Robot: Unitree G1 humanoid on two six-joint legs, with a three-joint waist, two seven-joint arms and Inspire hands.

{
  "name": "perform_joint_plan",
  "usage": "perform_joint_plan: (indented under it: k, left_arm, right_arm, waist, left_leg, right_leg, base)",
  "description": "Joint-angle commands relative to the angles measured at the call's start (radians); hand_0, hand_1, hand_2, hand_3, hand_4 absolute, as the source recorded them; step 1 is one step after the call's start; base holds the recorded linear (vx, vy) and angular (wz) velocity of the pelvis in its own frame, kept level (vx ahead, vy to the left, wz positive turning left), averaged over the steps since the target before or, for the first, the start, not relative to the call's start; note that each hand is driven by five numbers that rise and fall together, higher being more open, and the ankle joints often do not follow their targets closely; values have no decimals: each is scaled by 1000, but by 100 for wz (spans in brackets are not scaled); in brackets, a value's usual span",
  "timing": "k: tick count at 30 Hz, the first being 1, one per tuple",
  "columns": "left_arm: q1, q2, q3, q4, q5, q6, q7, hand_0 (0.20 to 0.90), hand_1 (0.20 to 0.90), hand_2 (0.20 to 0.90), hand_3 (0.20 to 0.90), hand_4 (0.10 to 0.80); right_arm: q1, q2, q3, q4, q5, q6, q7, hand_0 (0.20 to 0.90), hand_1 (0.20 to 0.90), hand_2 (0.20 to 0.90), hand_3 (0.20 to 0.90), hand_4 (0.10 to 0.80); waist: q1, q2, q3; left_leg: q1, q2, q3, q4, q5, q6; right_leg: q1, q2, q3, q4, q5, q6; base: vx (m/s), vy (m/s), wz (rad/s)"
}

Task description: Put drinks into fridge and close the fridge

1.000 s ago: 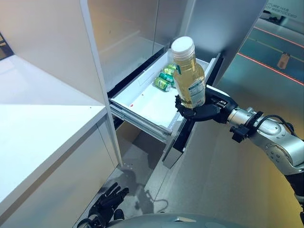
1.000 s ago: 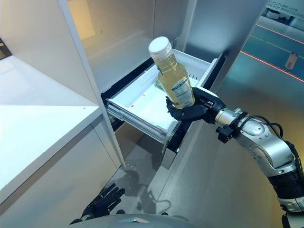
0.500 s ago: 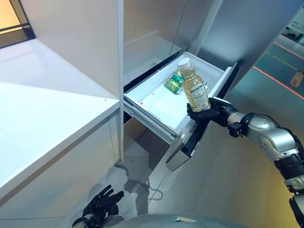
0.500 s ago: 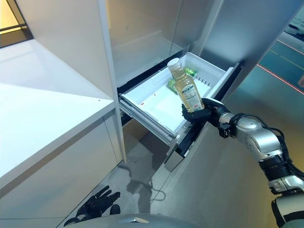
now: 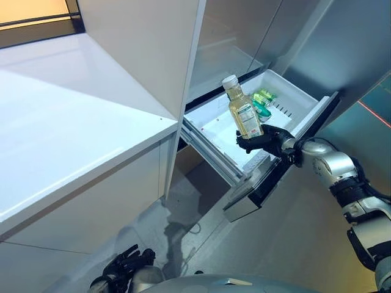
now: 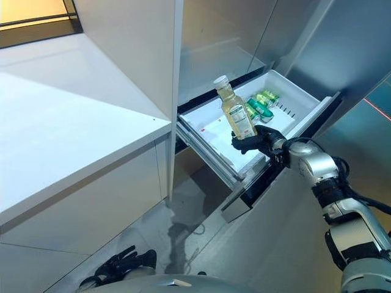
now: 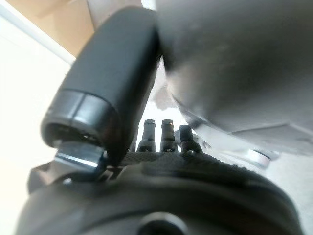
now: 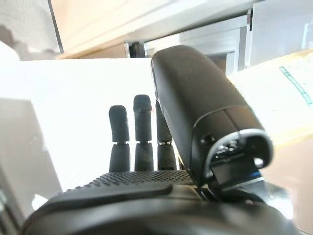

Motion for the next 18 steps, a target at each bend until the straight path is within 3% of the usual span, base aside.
perform_joint_plan:
  k: [1, 18]
  left_arm:
    - [-1, 41, -66, -6, -52, 74, 8, 900, 900, 900, 900, 800]
    - [-172, 100, -106, -21, -138, 115, -11, 900, 900, 900, 900, 800]
  right_arm:
    - [-261, -80, -13, 75, -23, -48, 20, 300, 300, 300, 200, 100]
    - [-392, -44, 78, 469, -200, -33, 75, 300, 300, 300, 200, 100]
  waist:
    - [8, 30, -60]
    - [42, 73, 110]
  left_leg:
    - [54, -28, 5, 1, -150, 49]
    - [-62, -38, -31, 19, -109, 44]
  right_leg:
    - [-64, 64, 22, 4, 64, 38]
    - [-155, 58, 11, 17, 90, 22]
  base:
    - [0, 0, 0]
    - [-103, -6, 8]
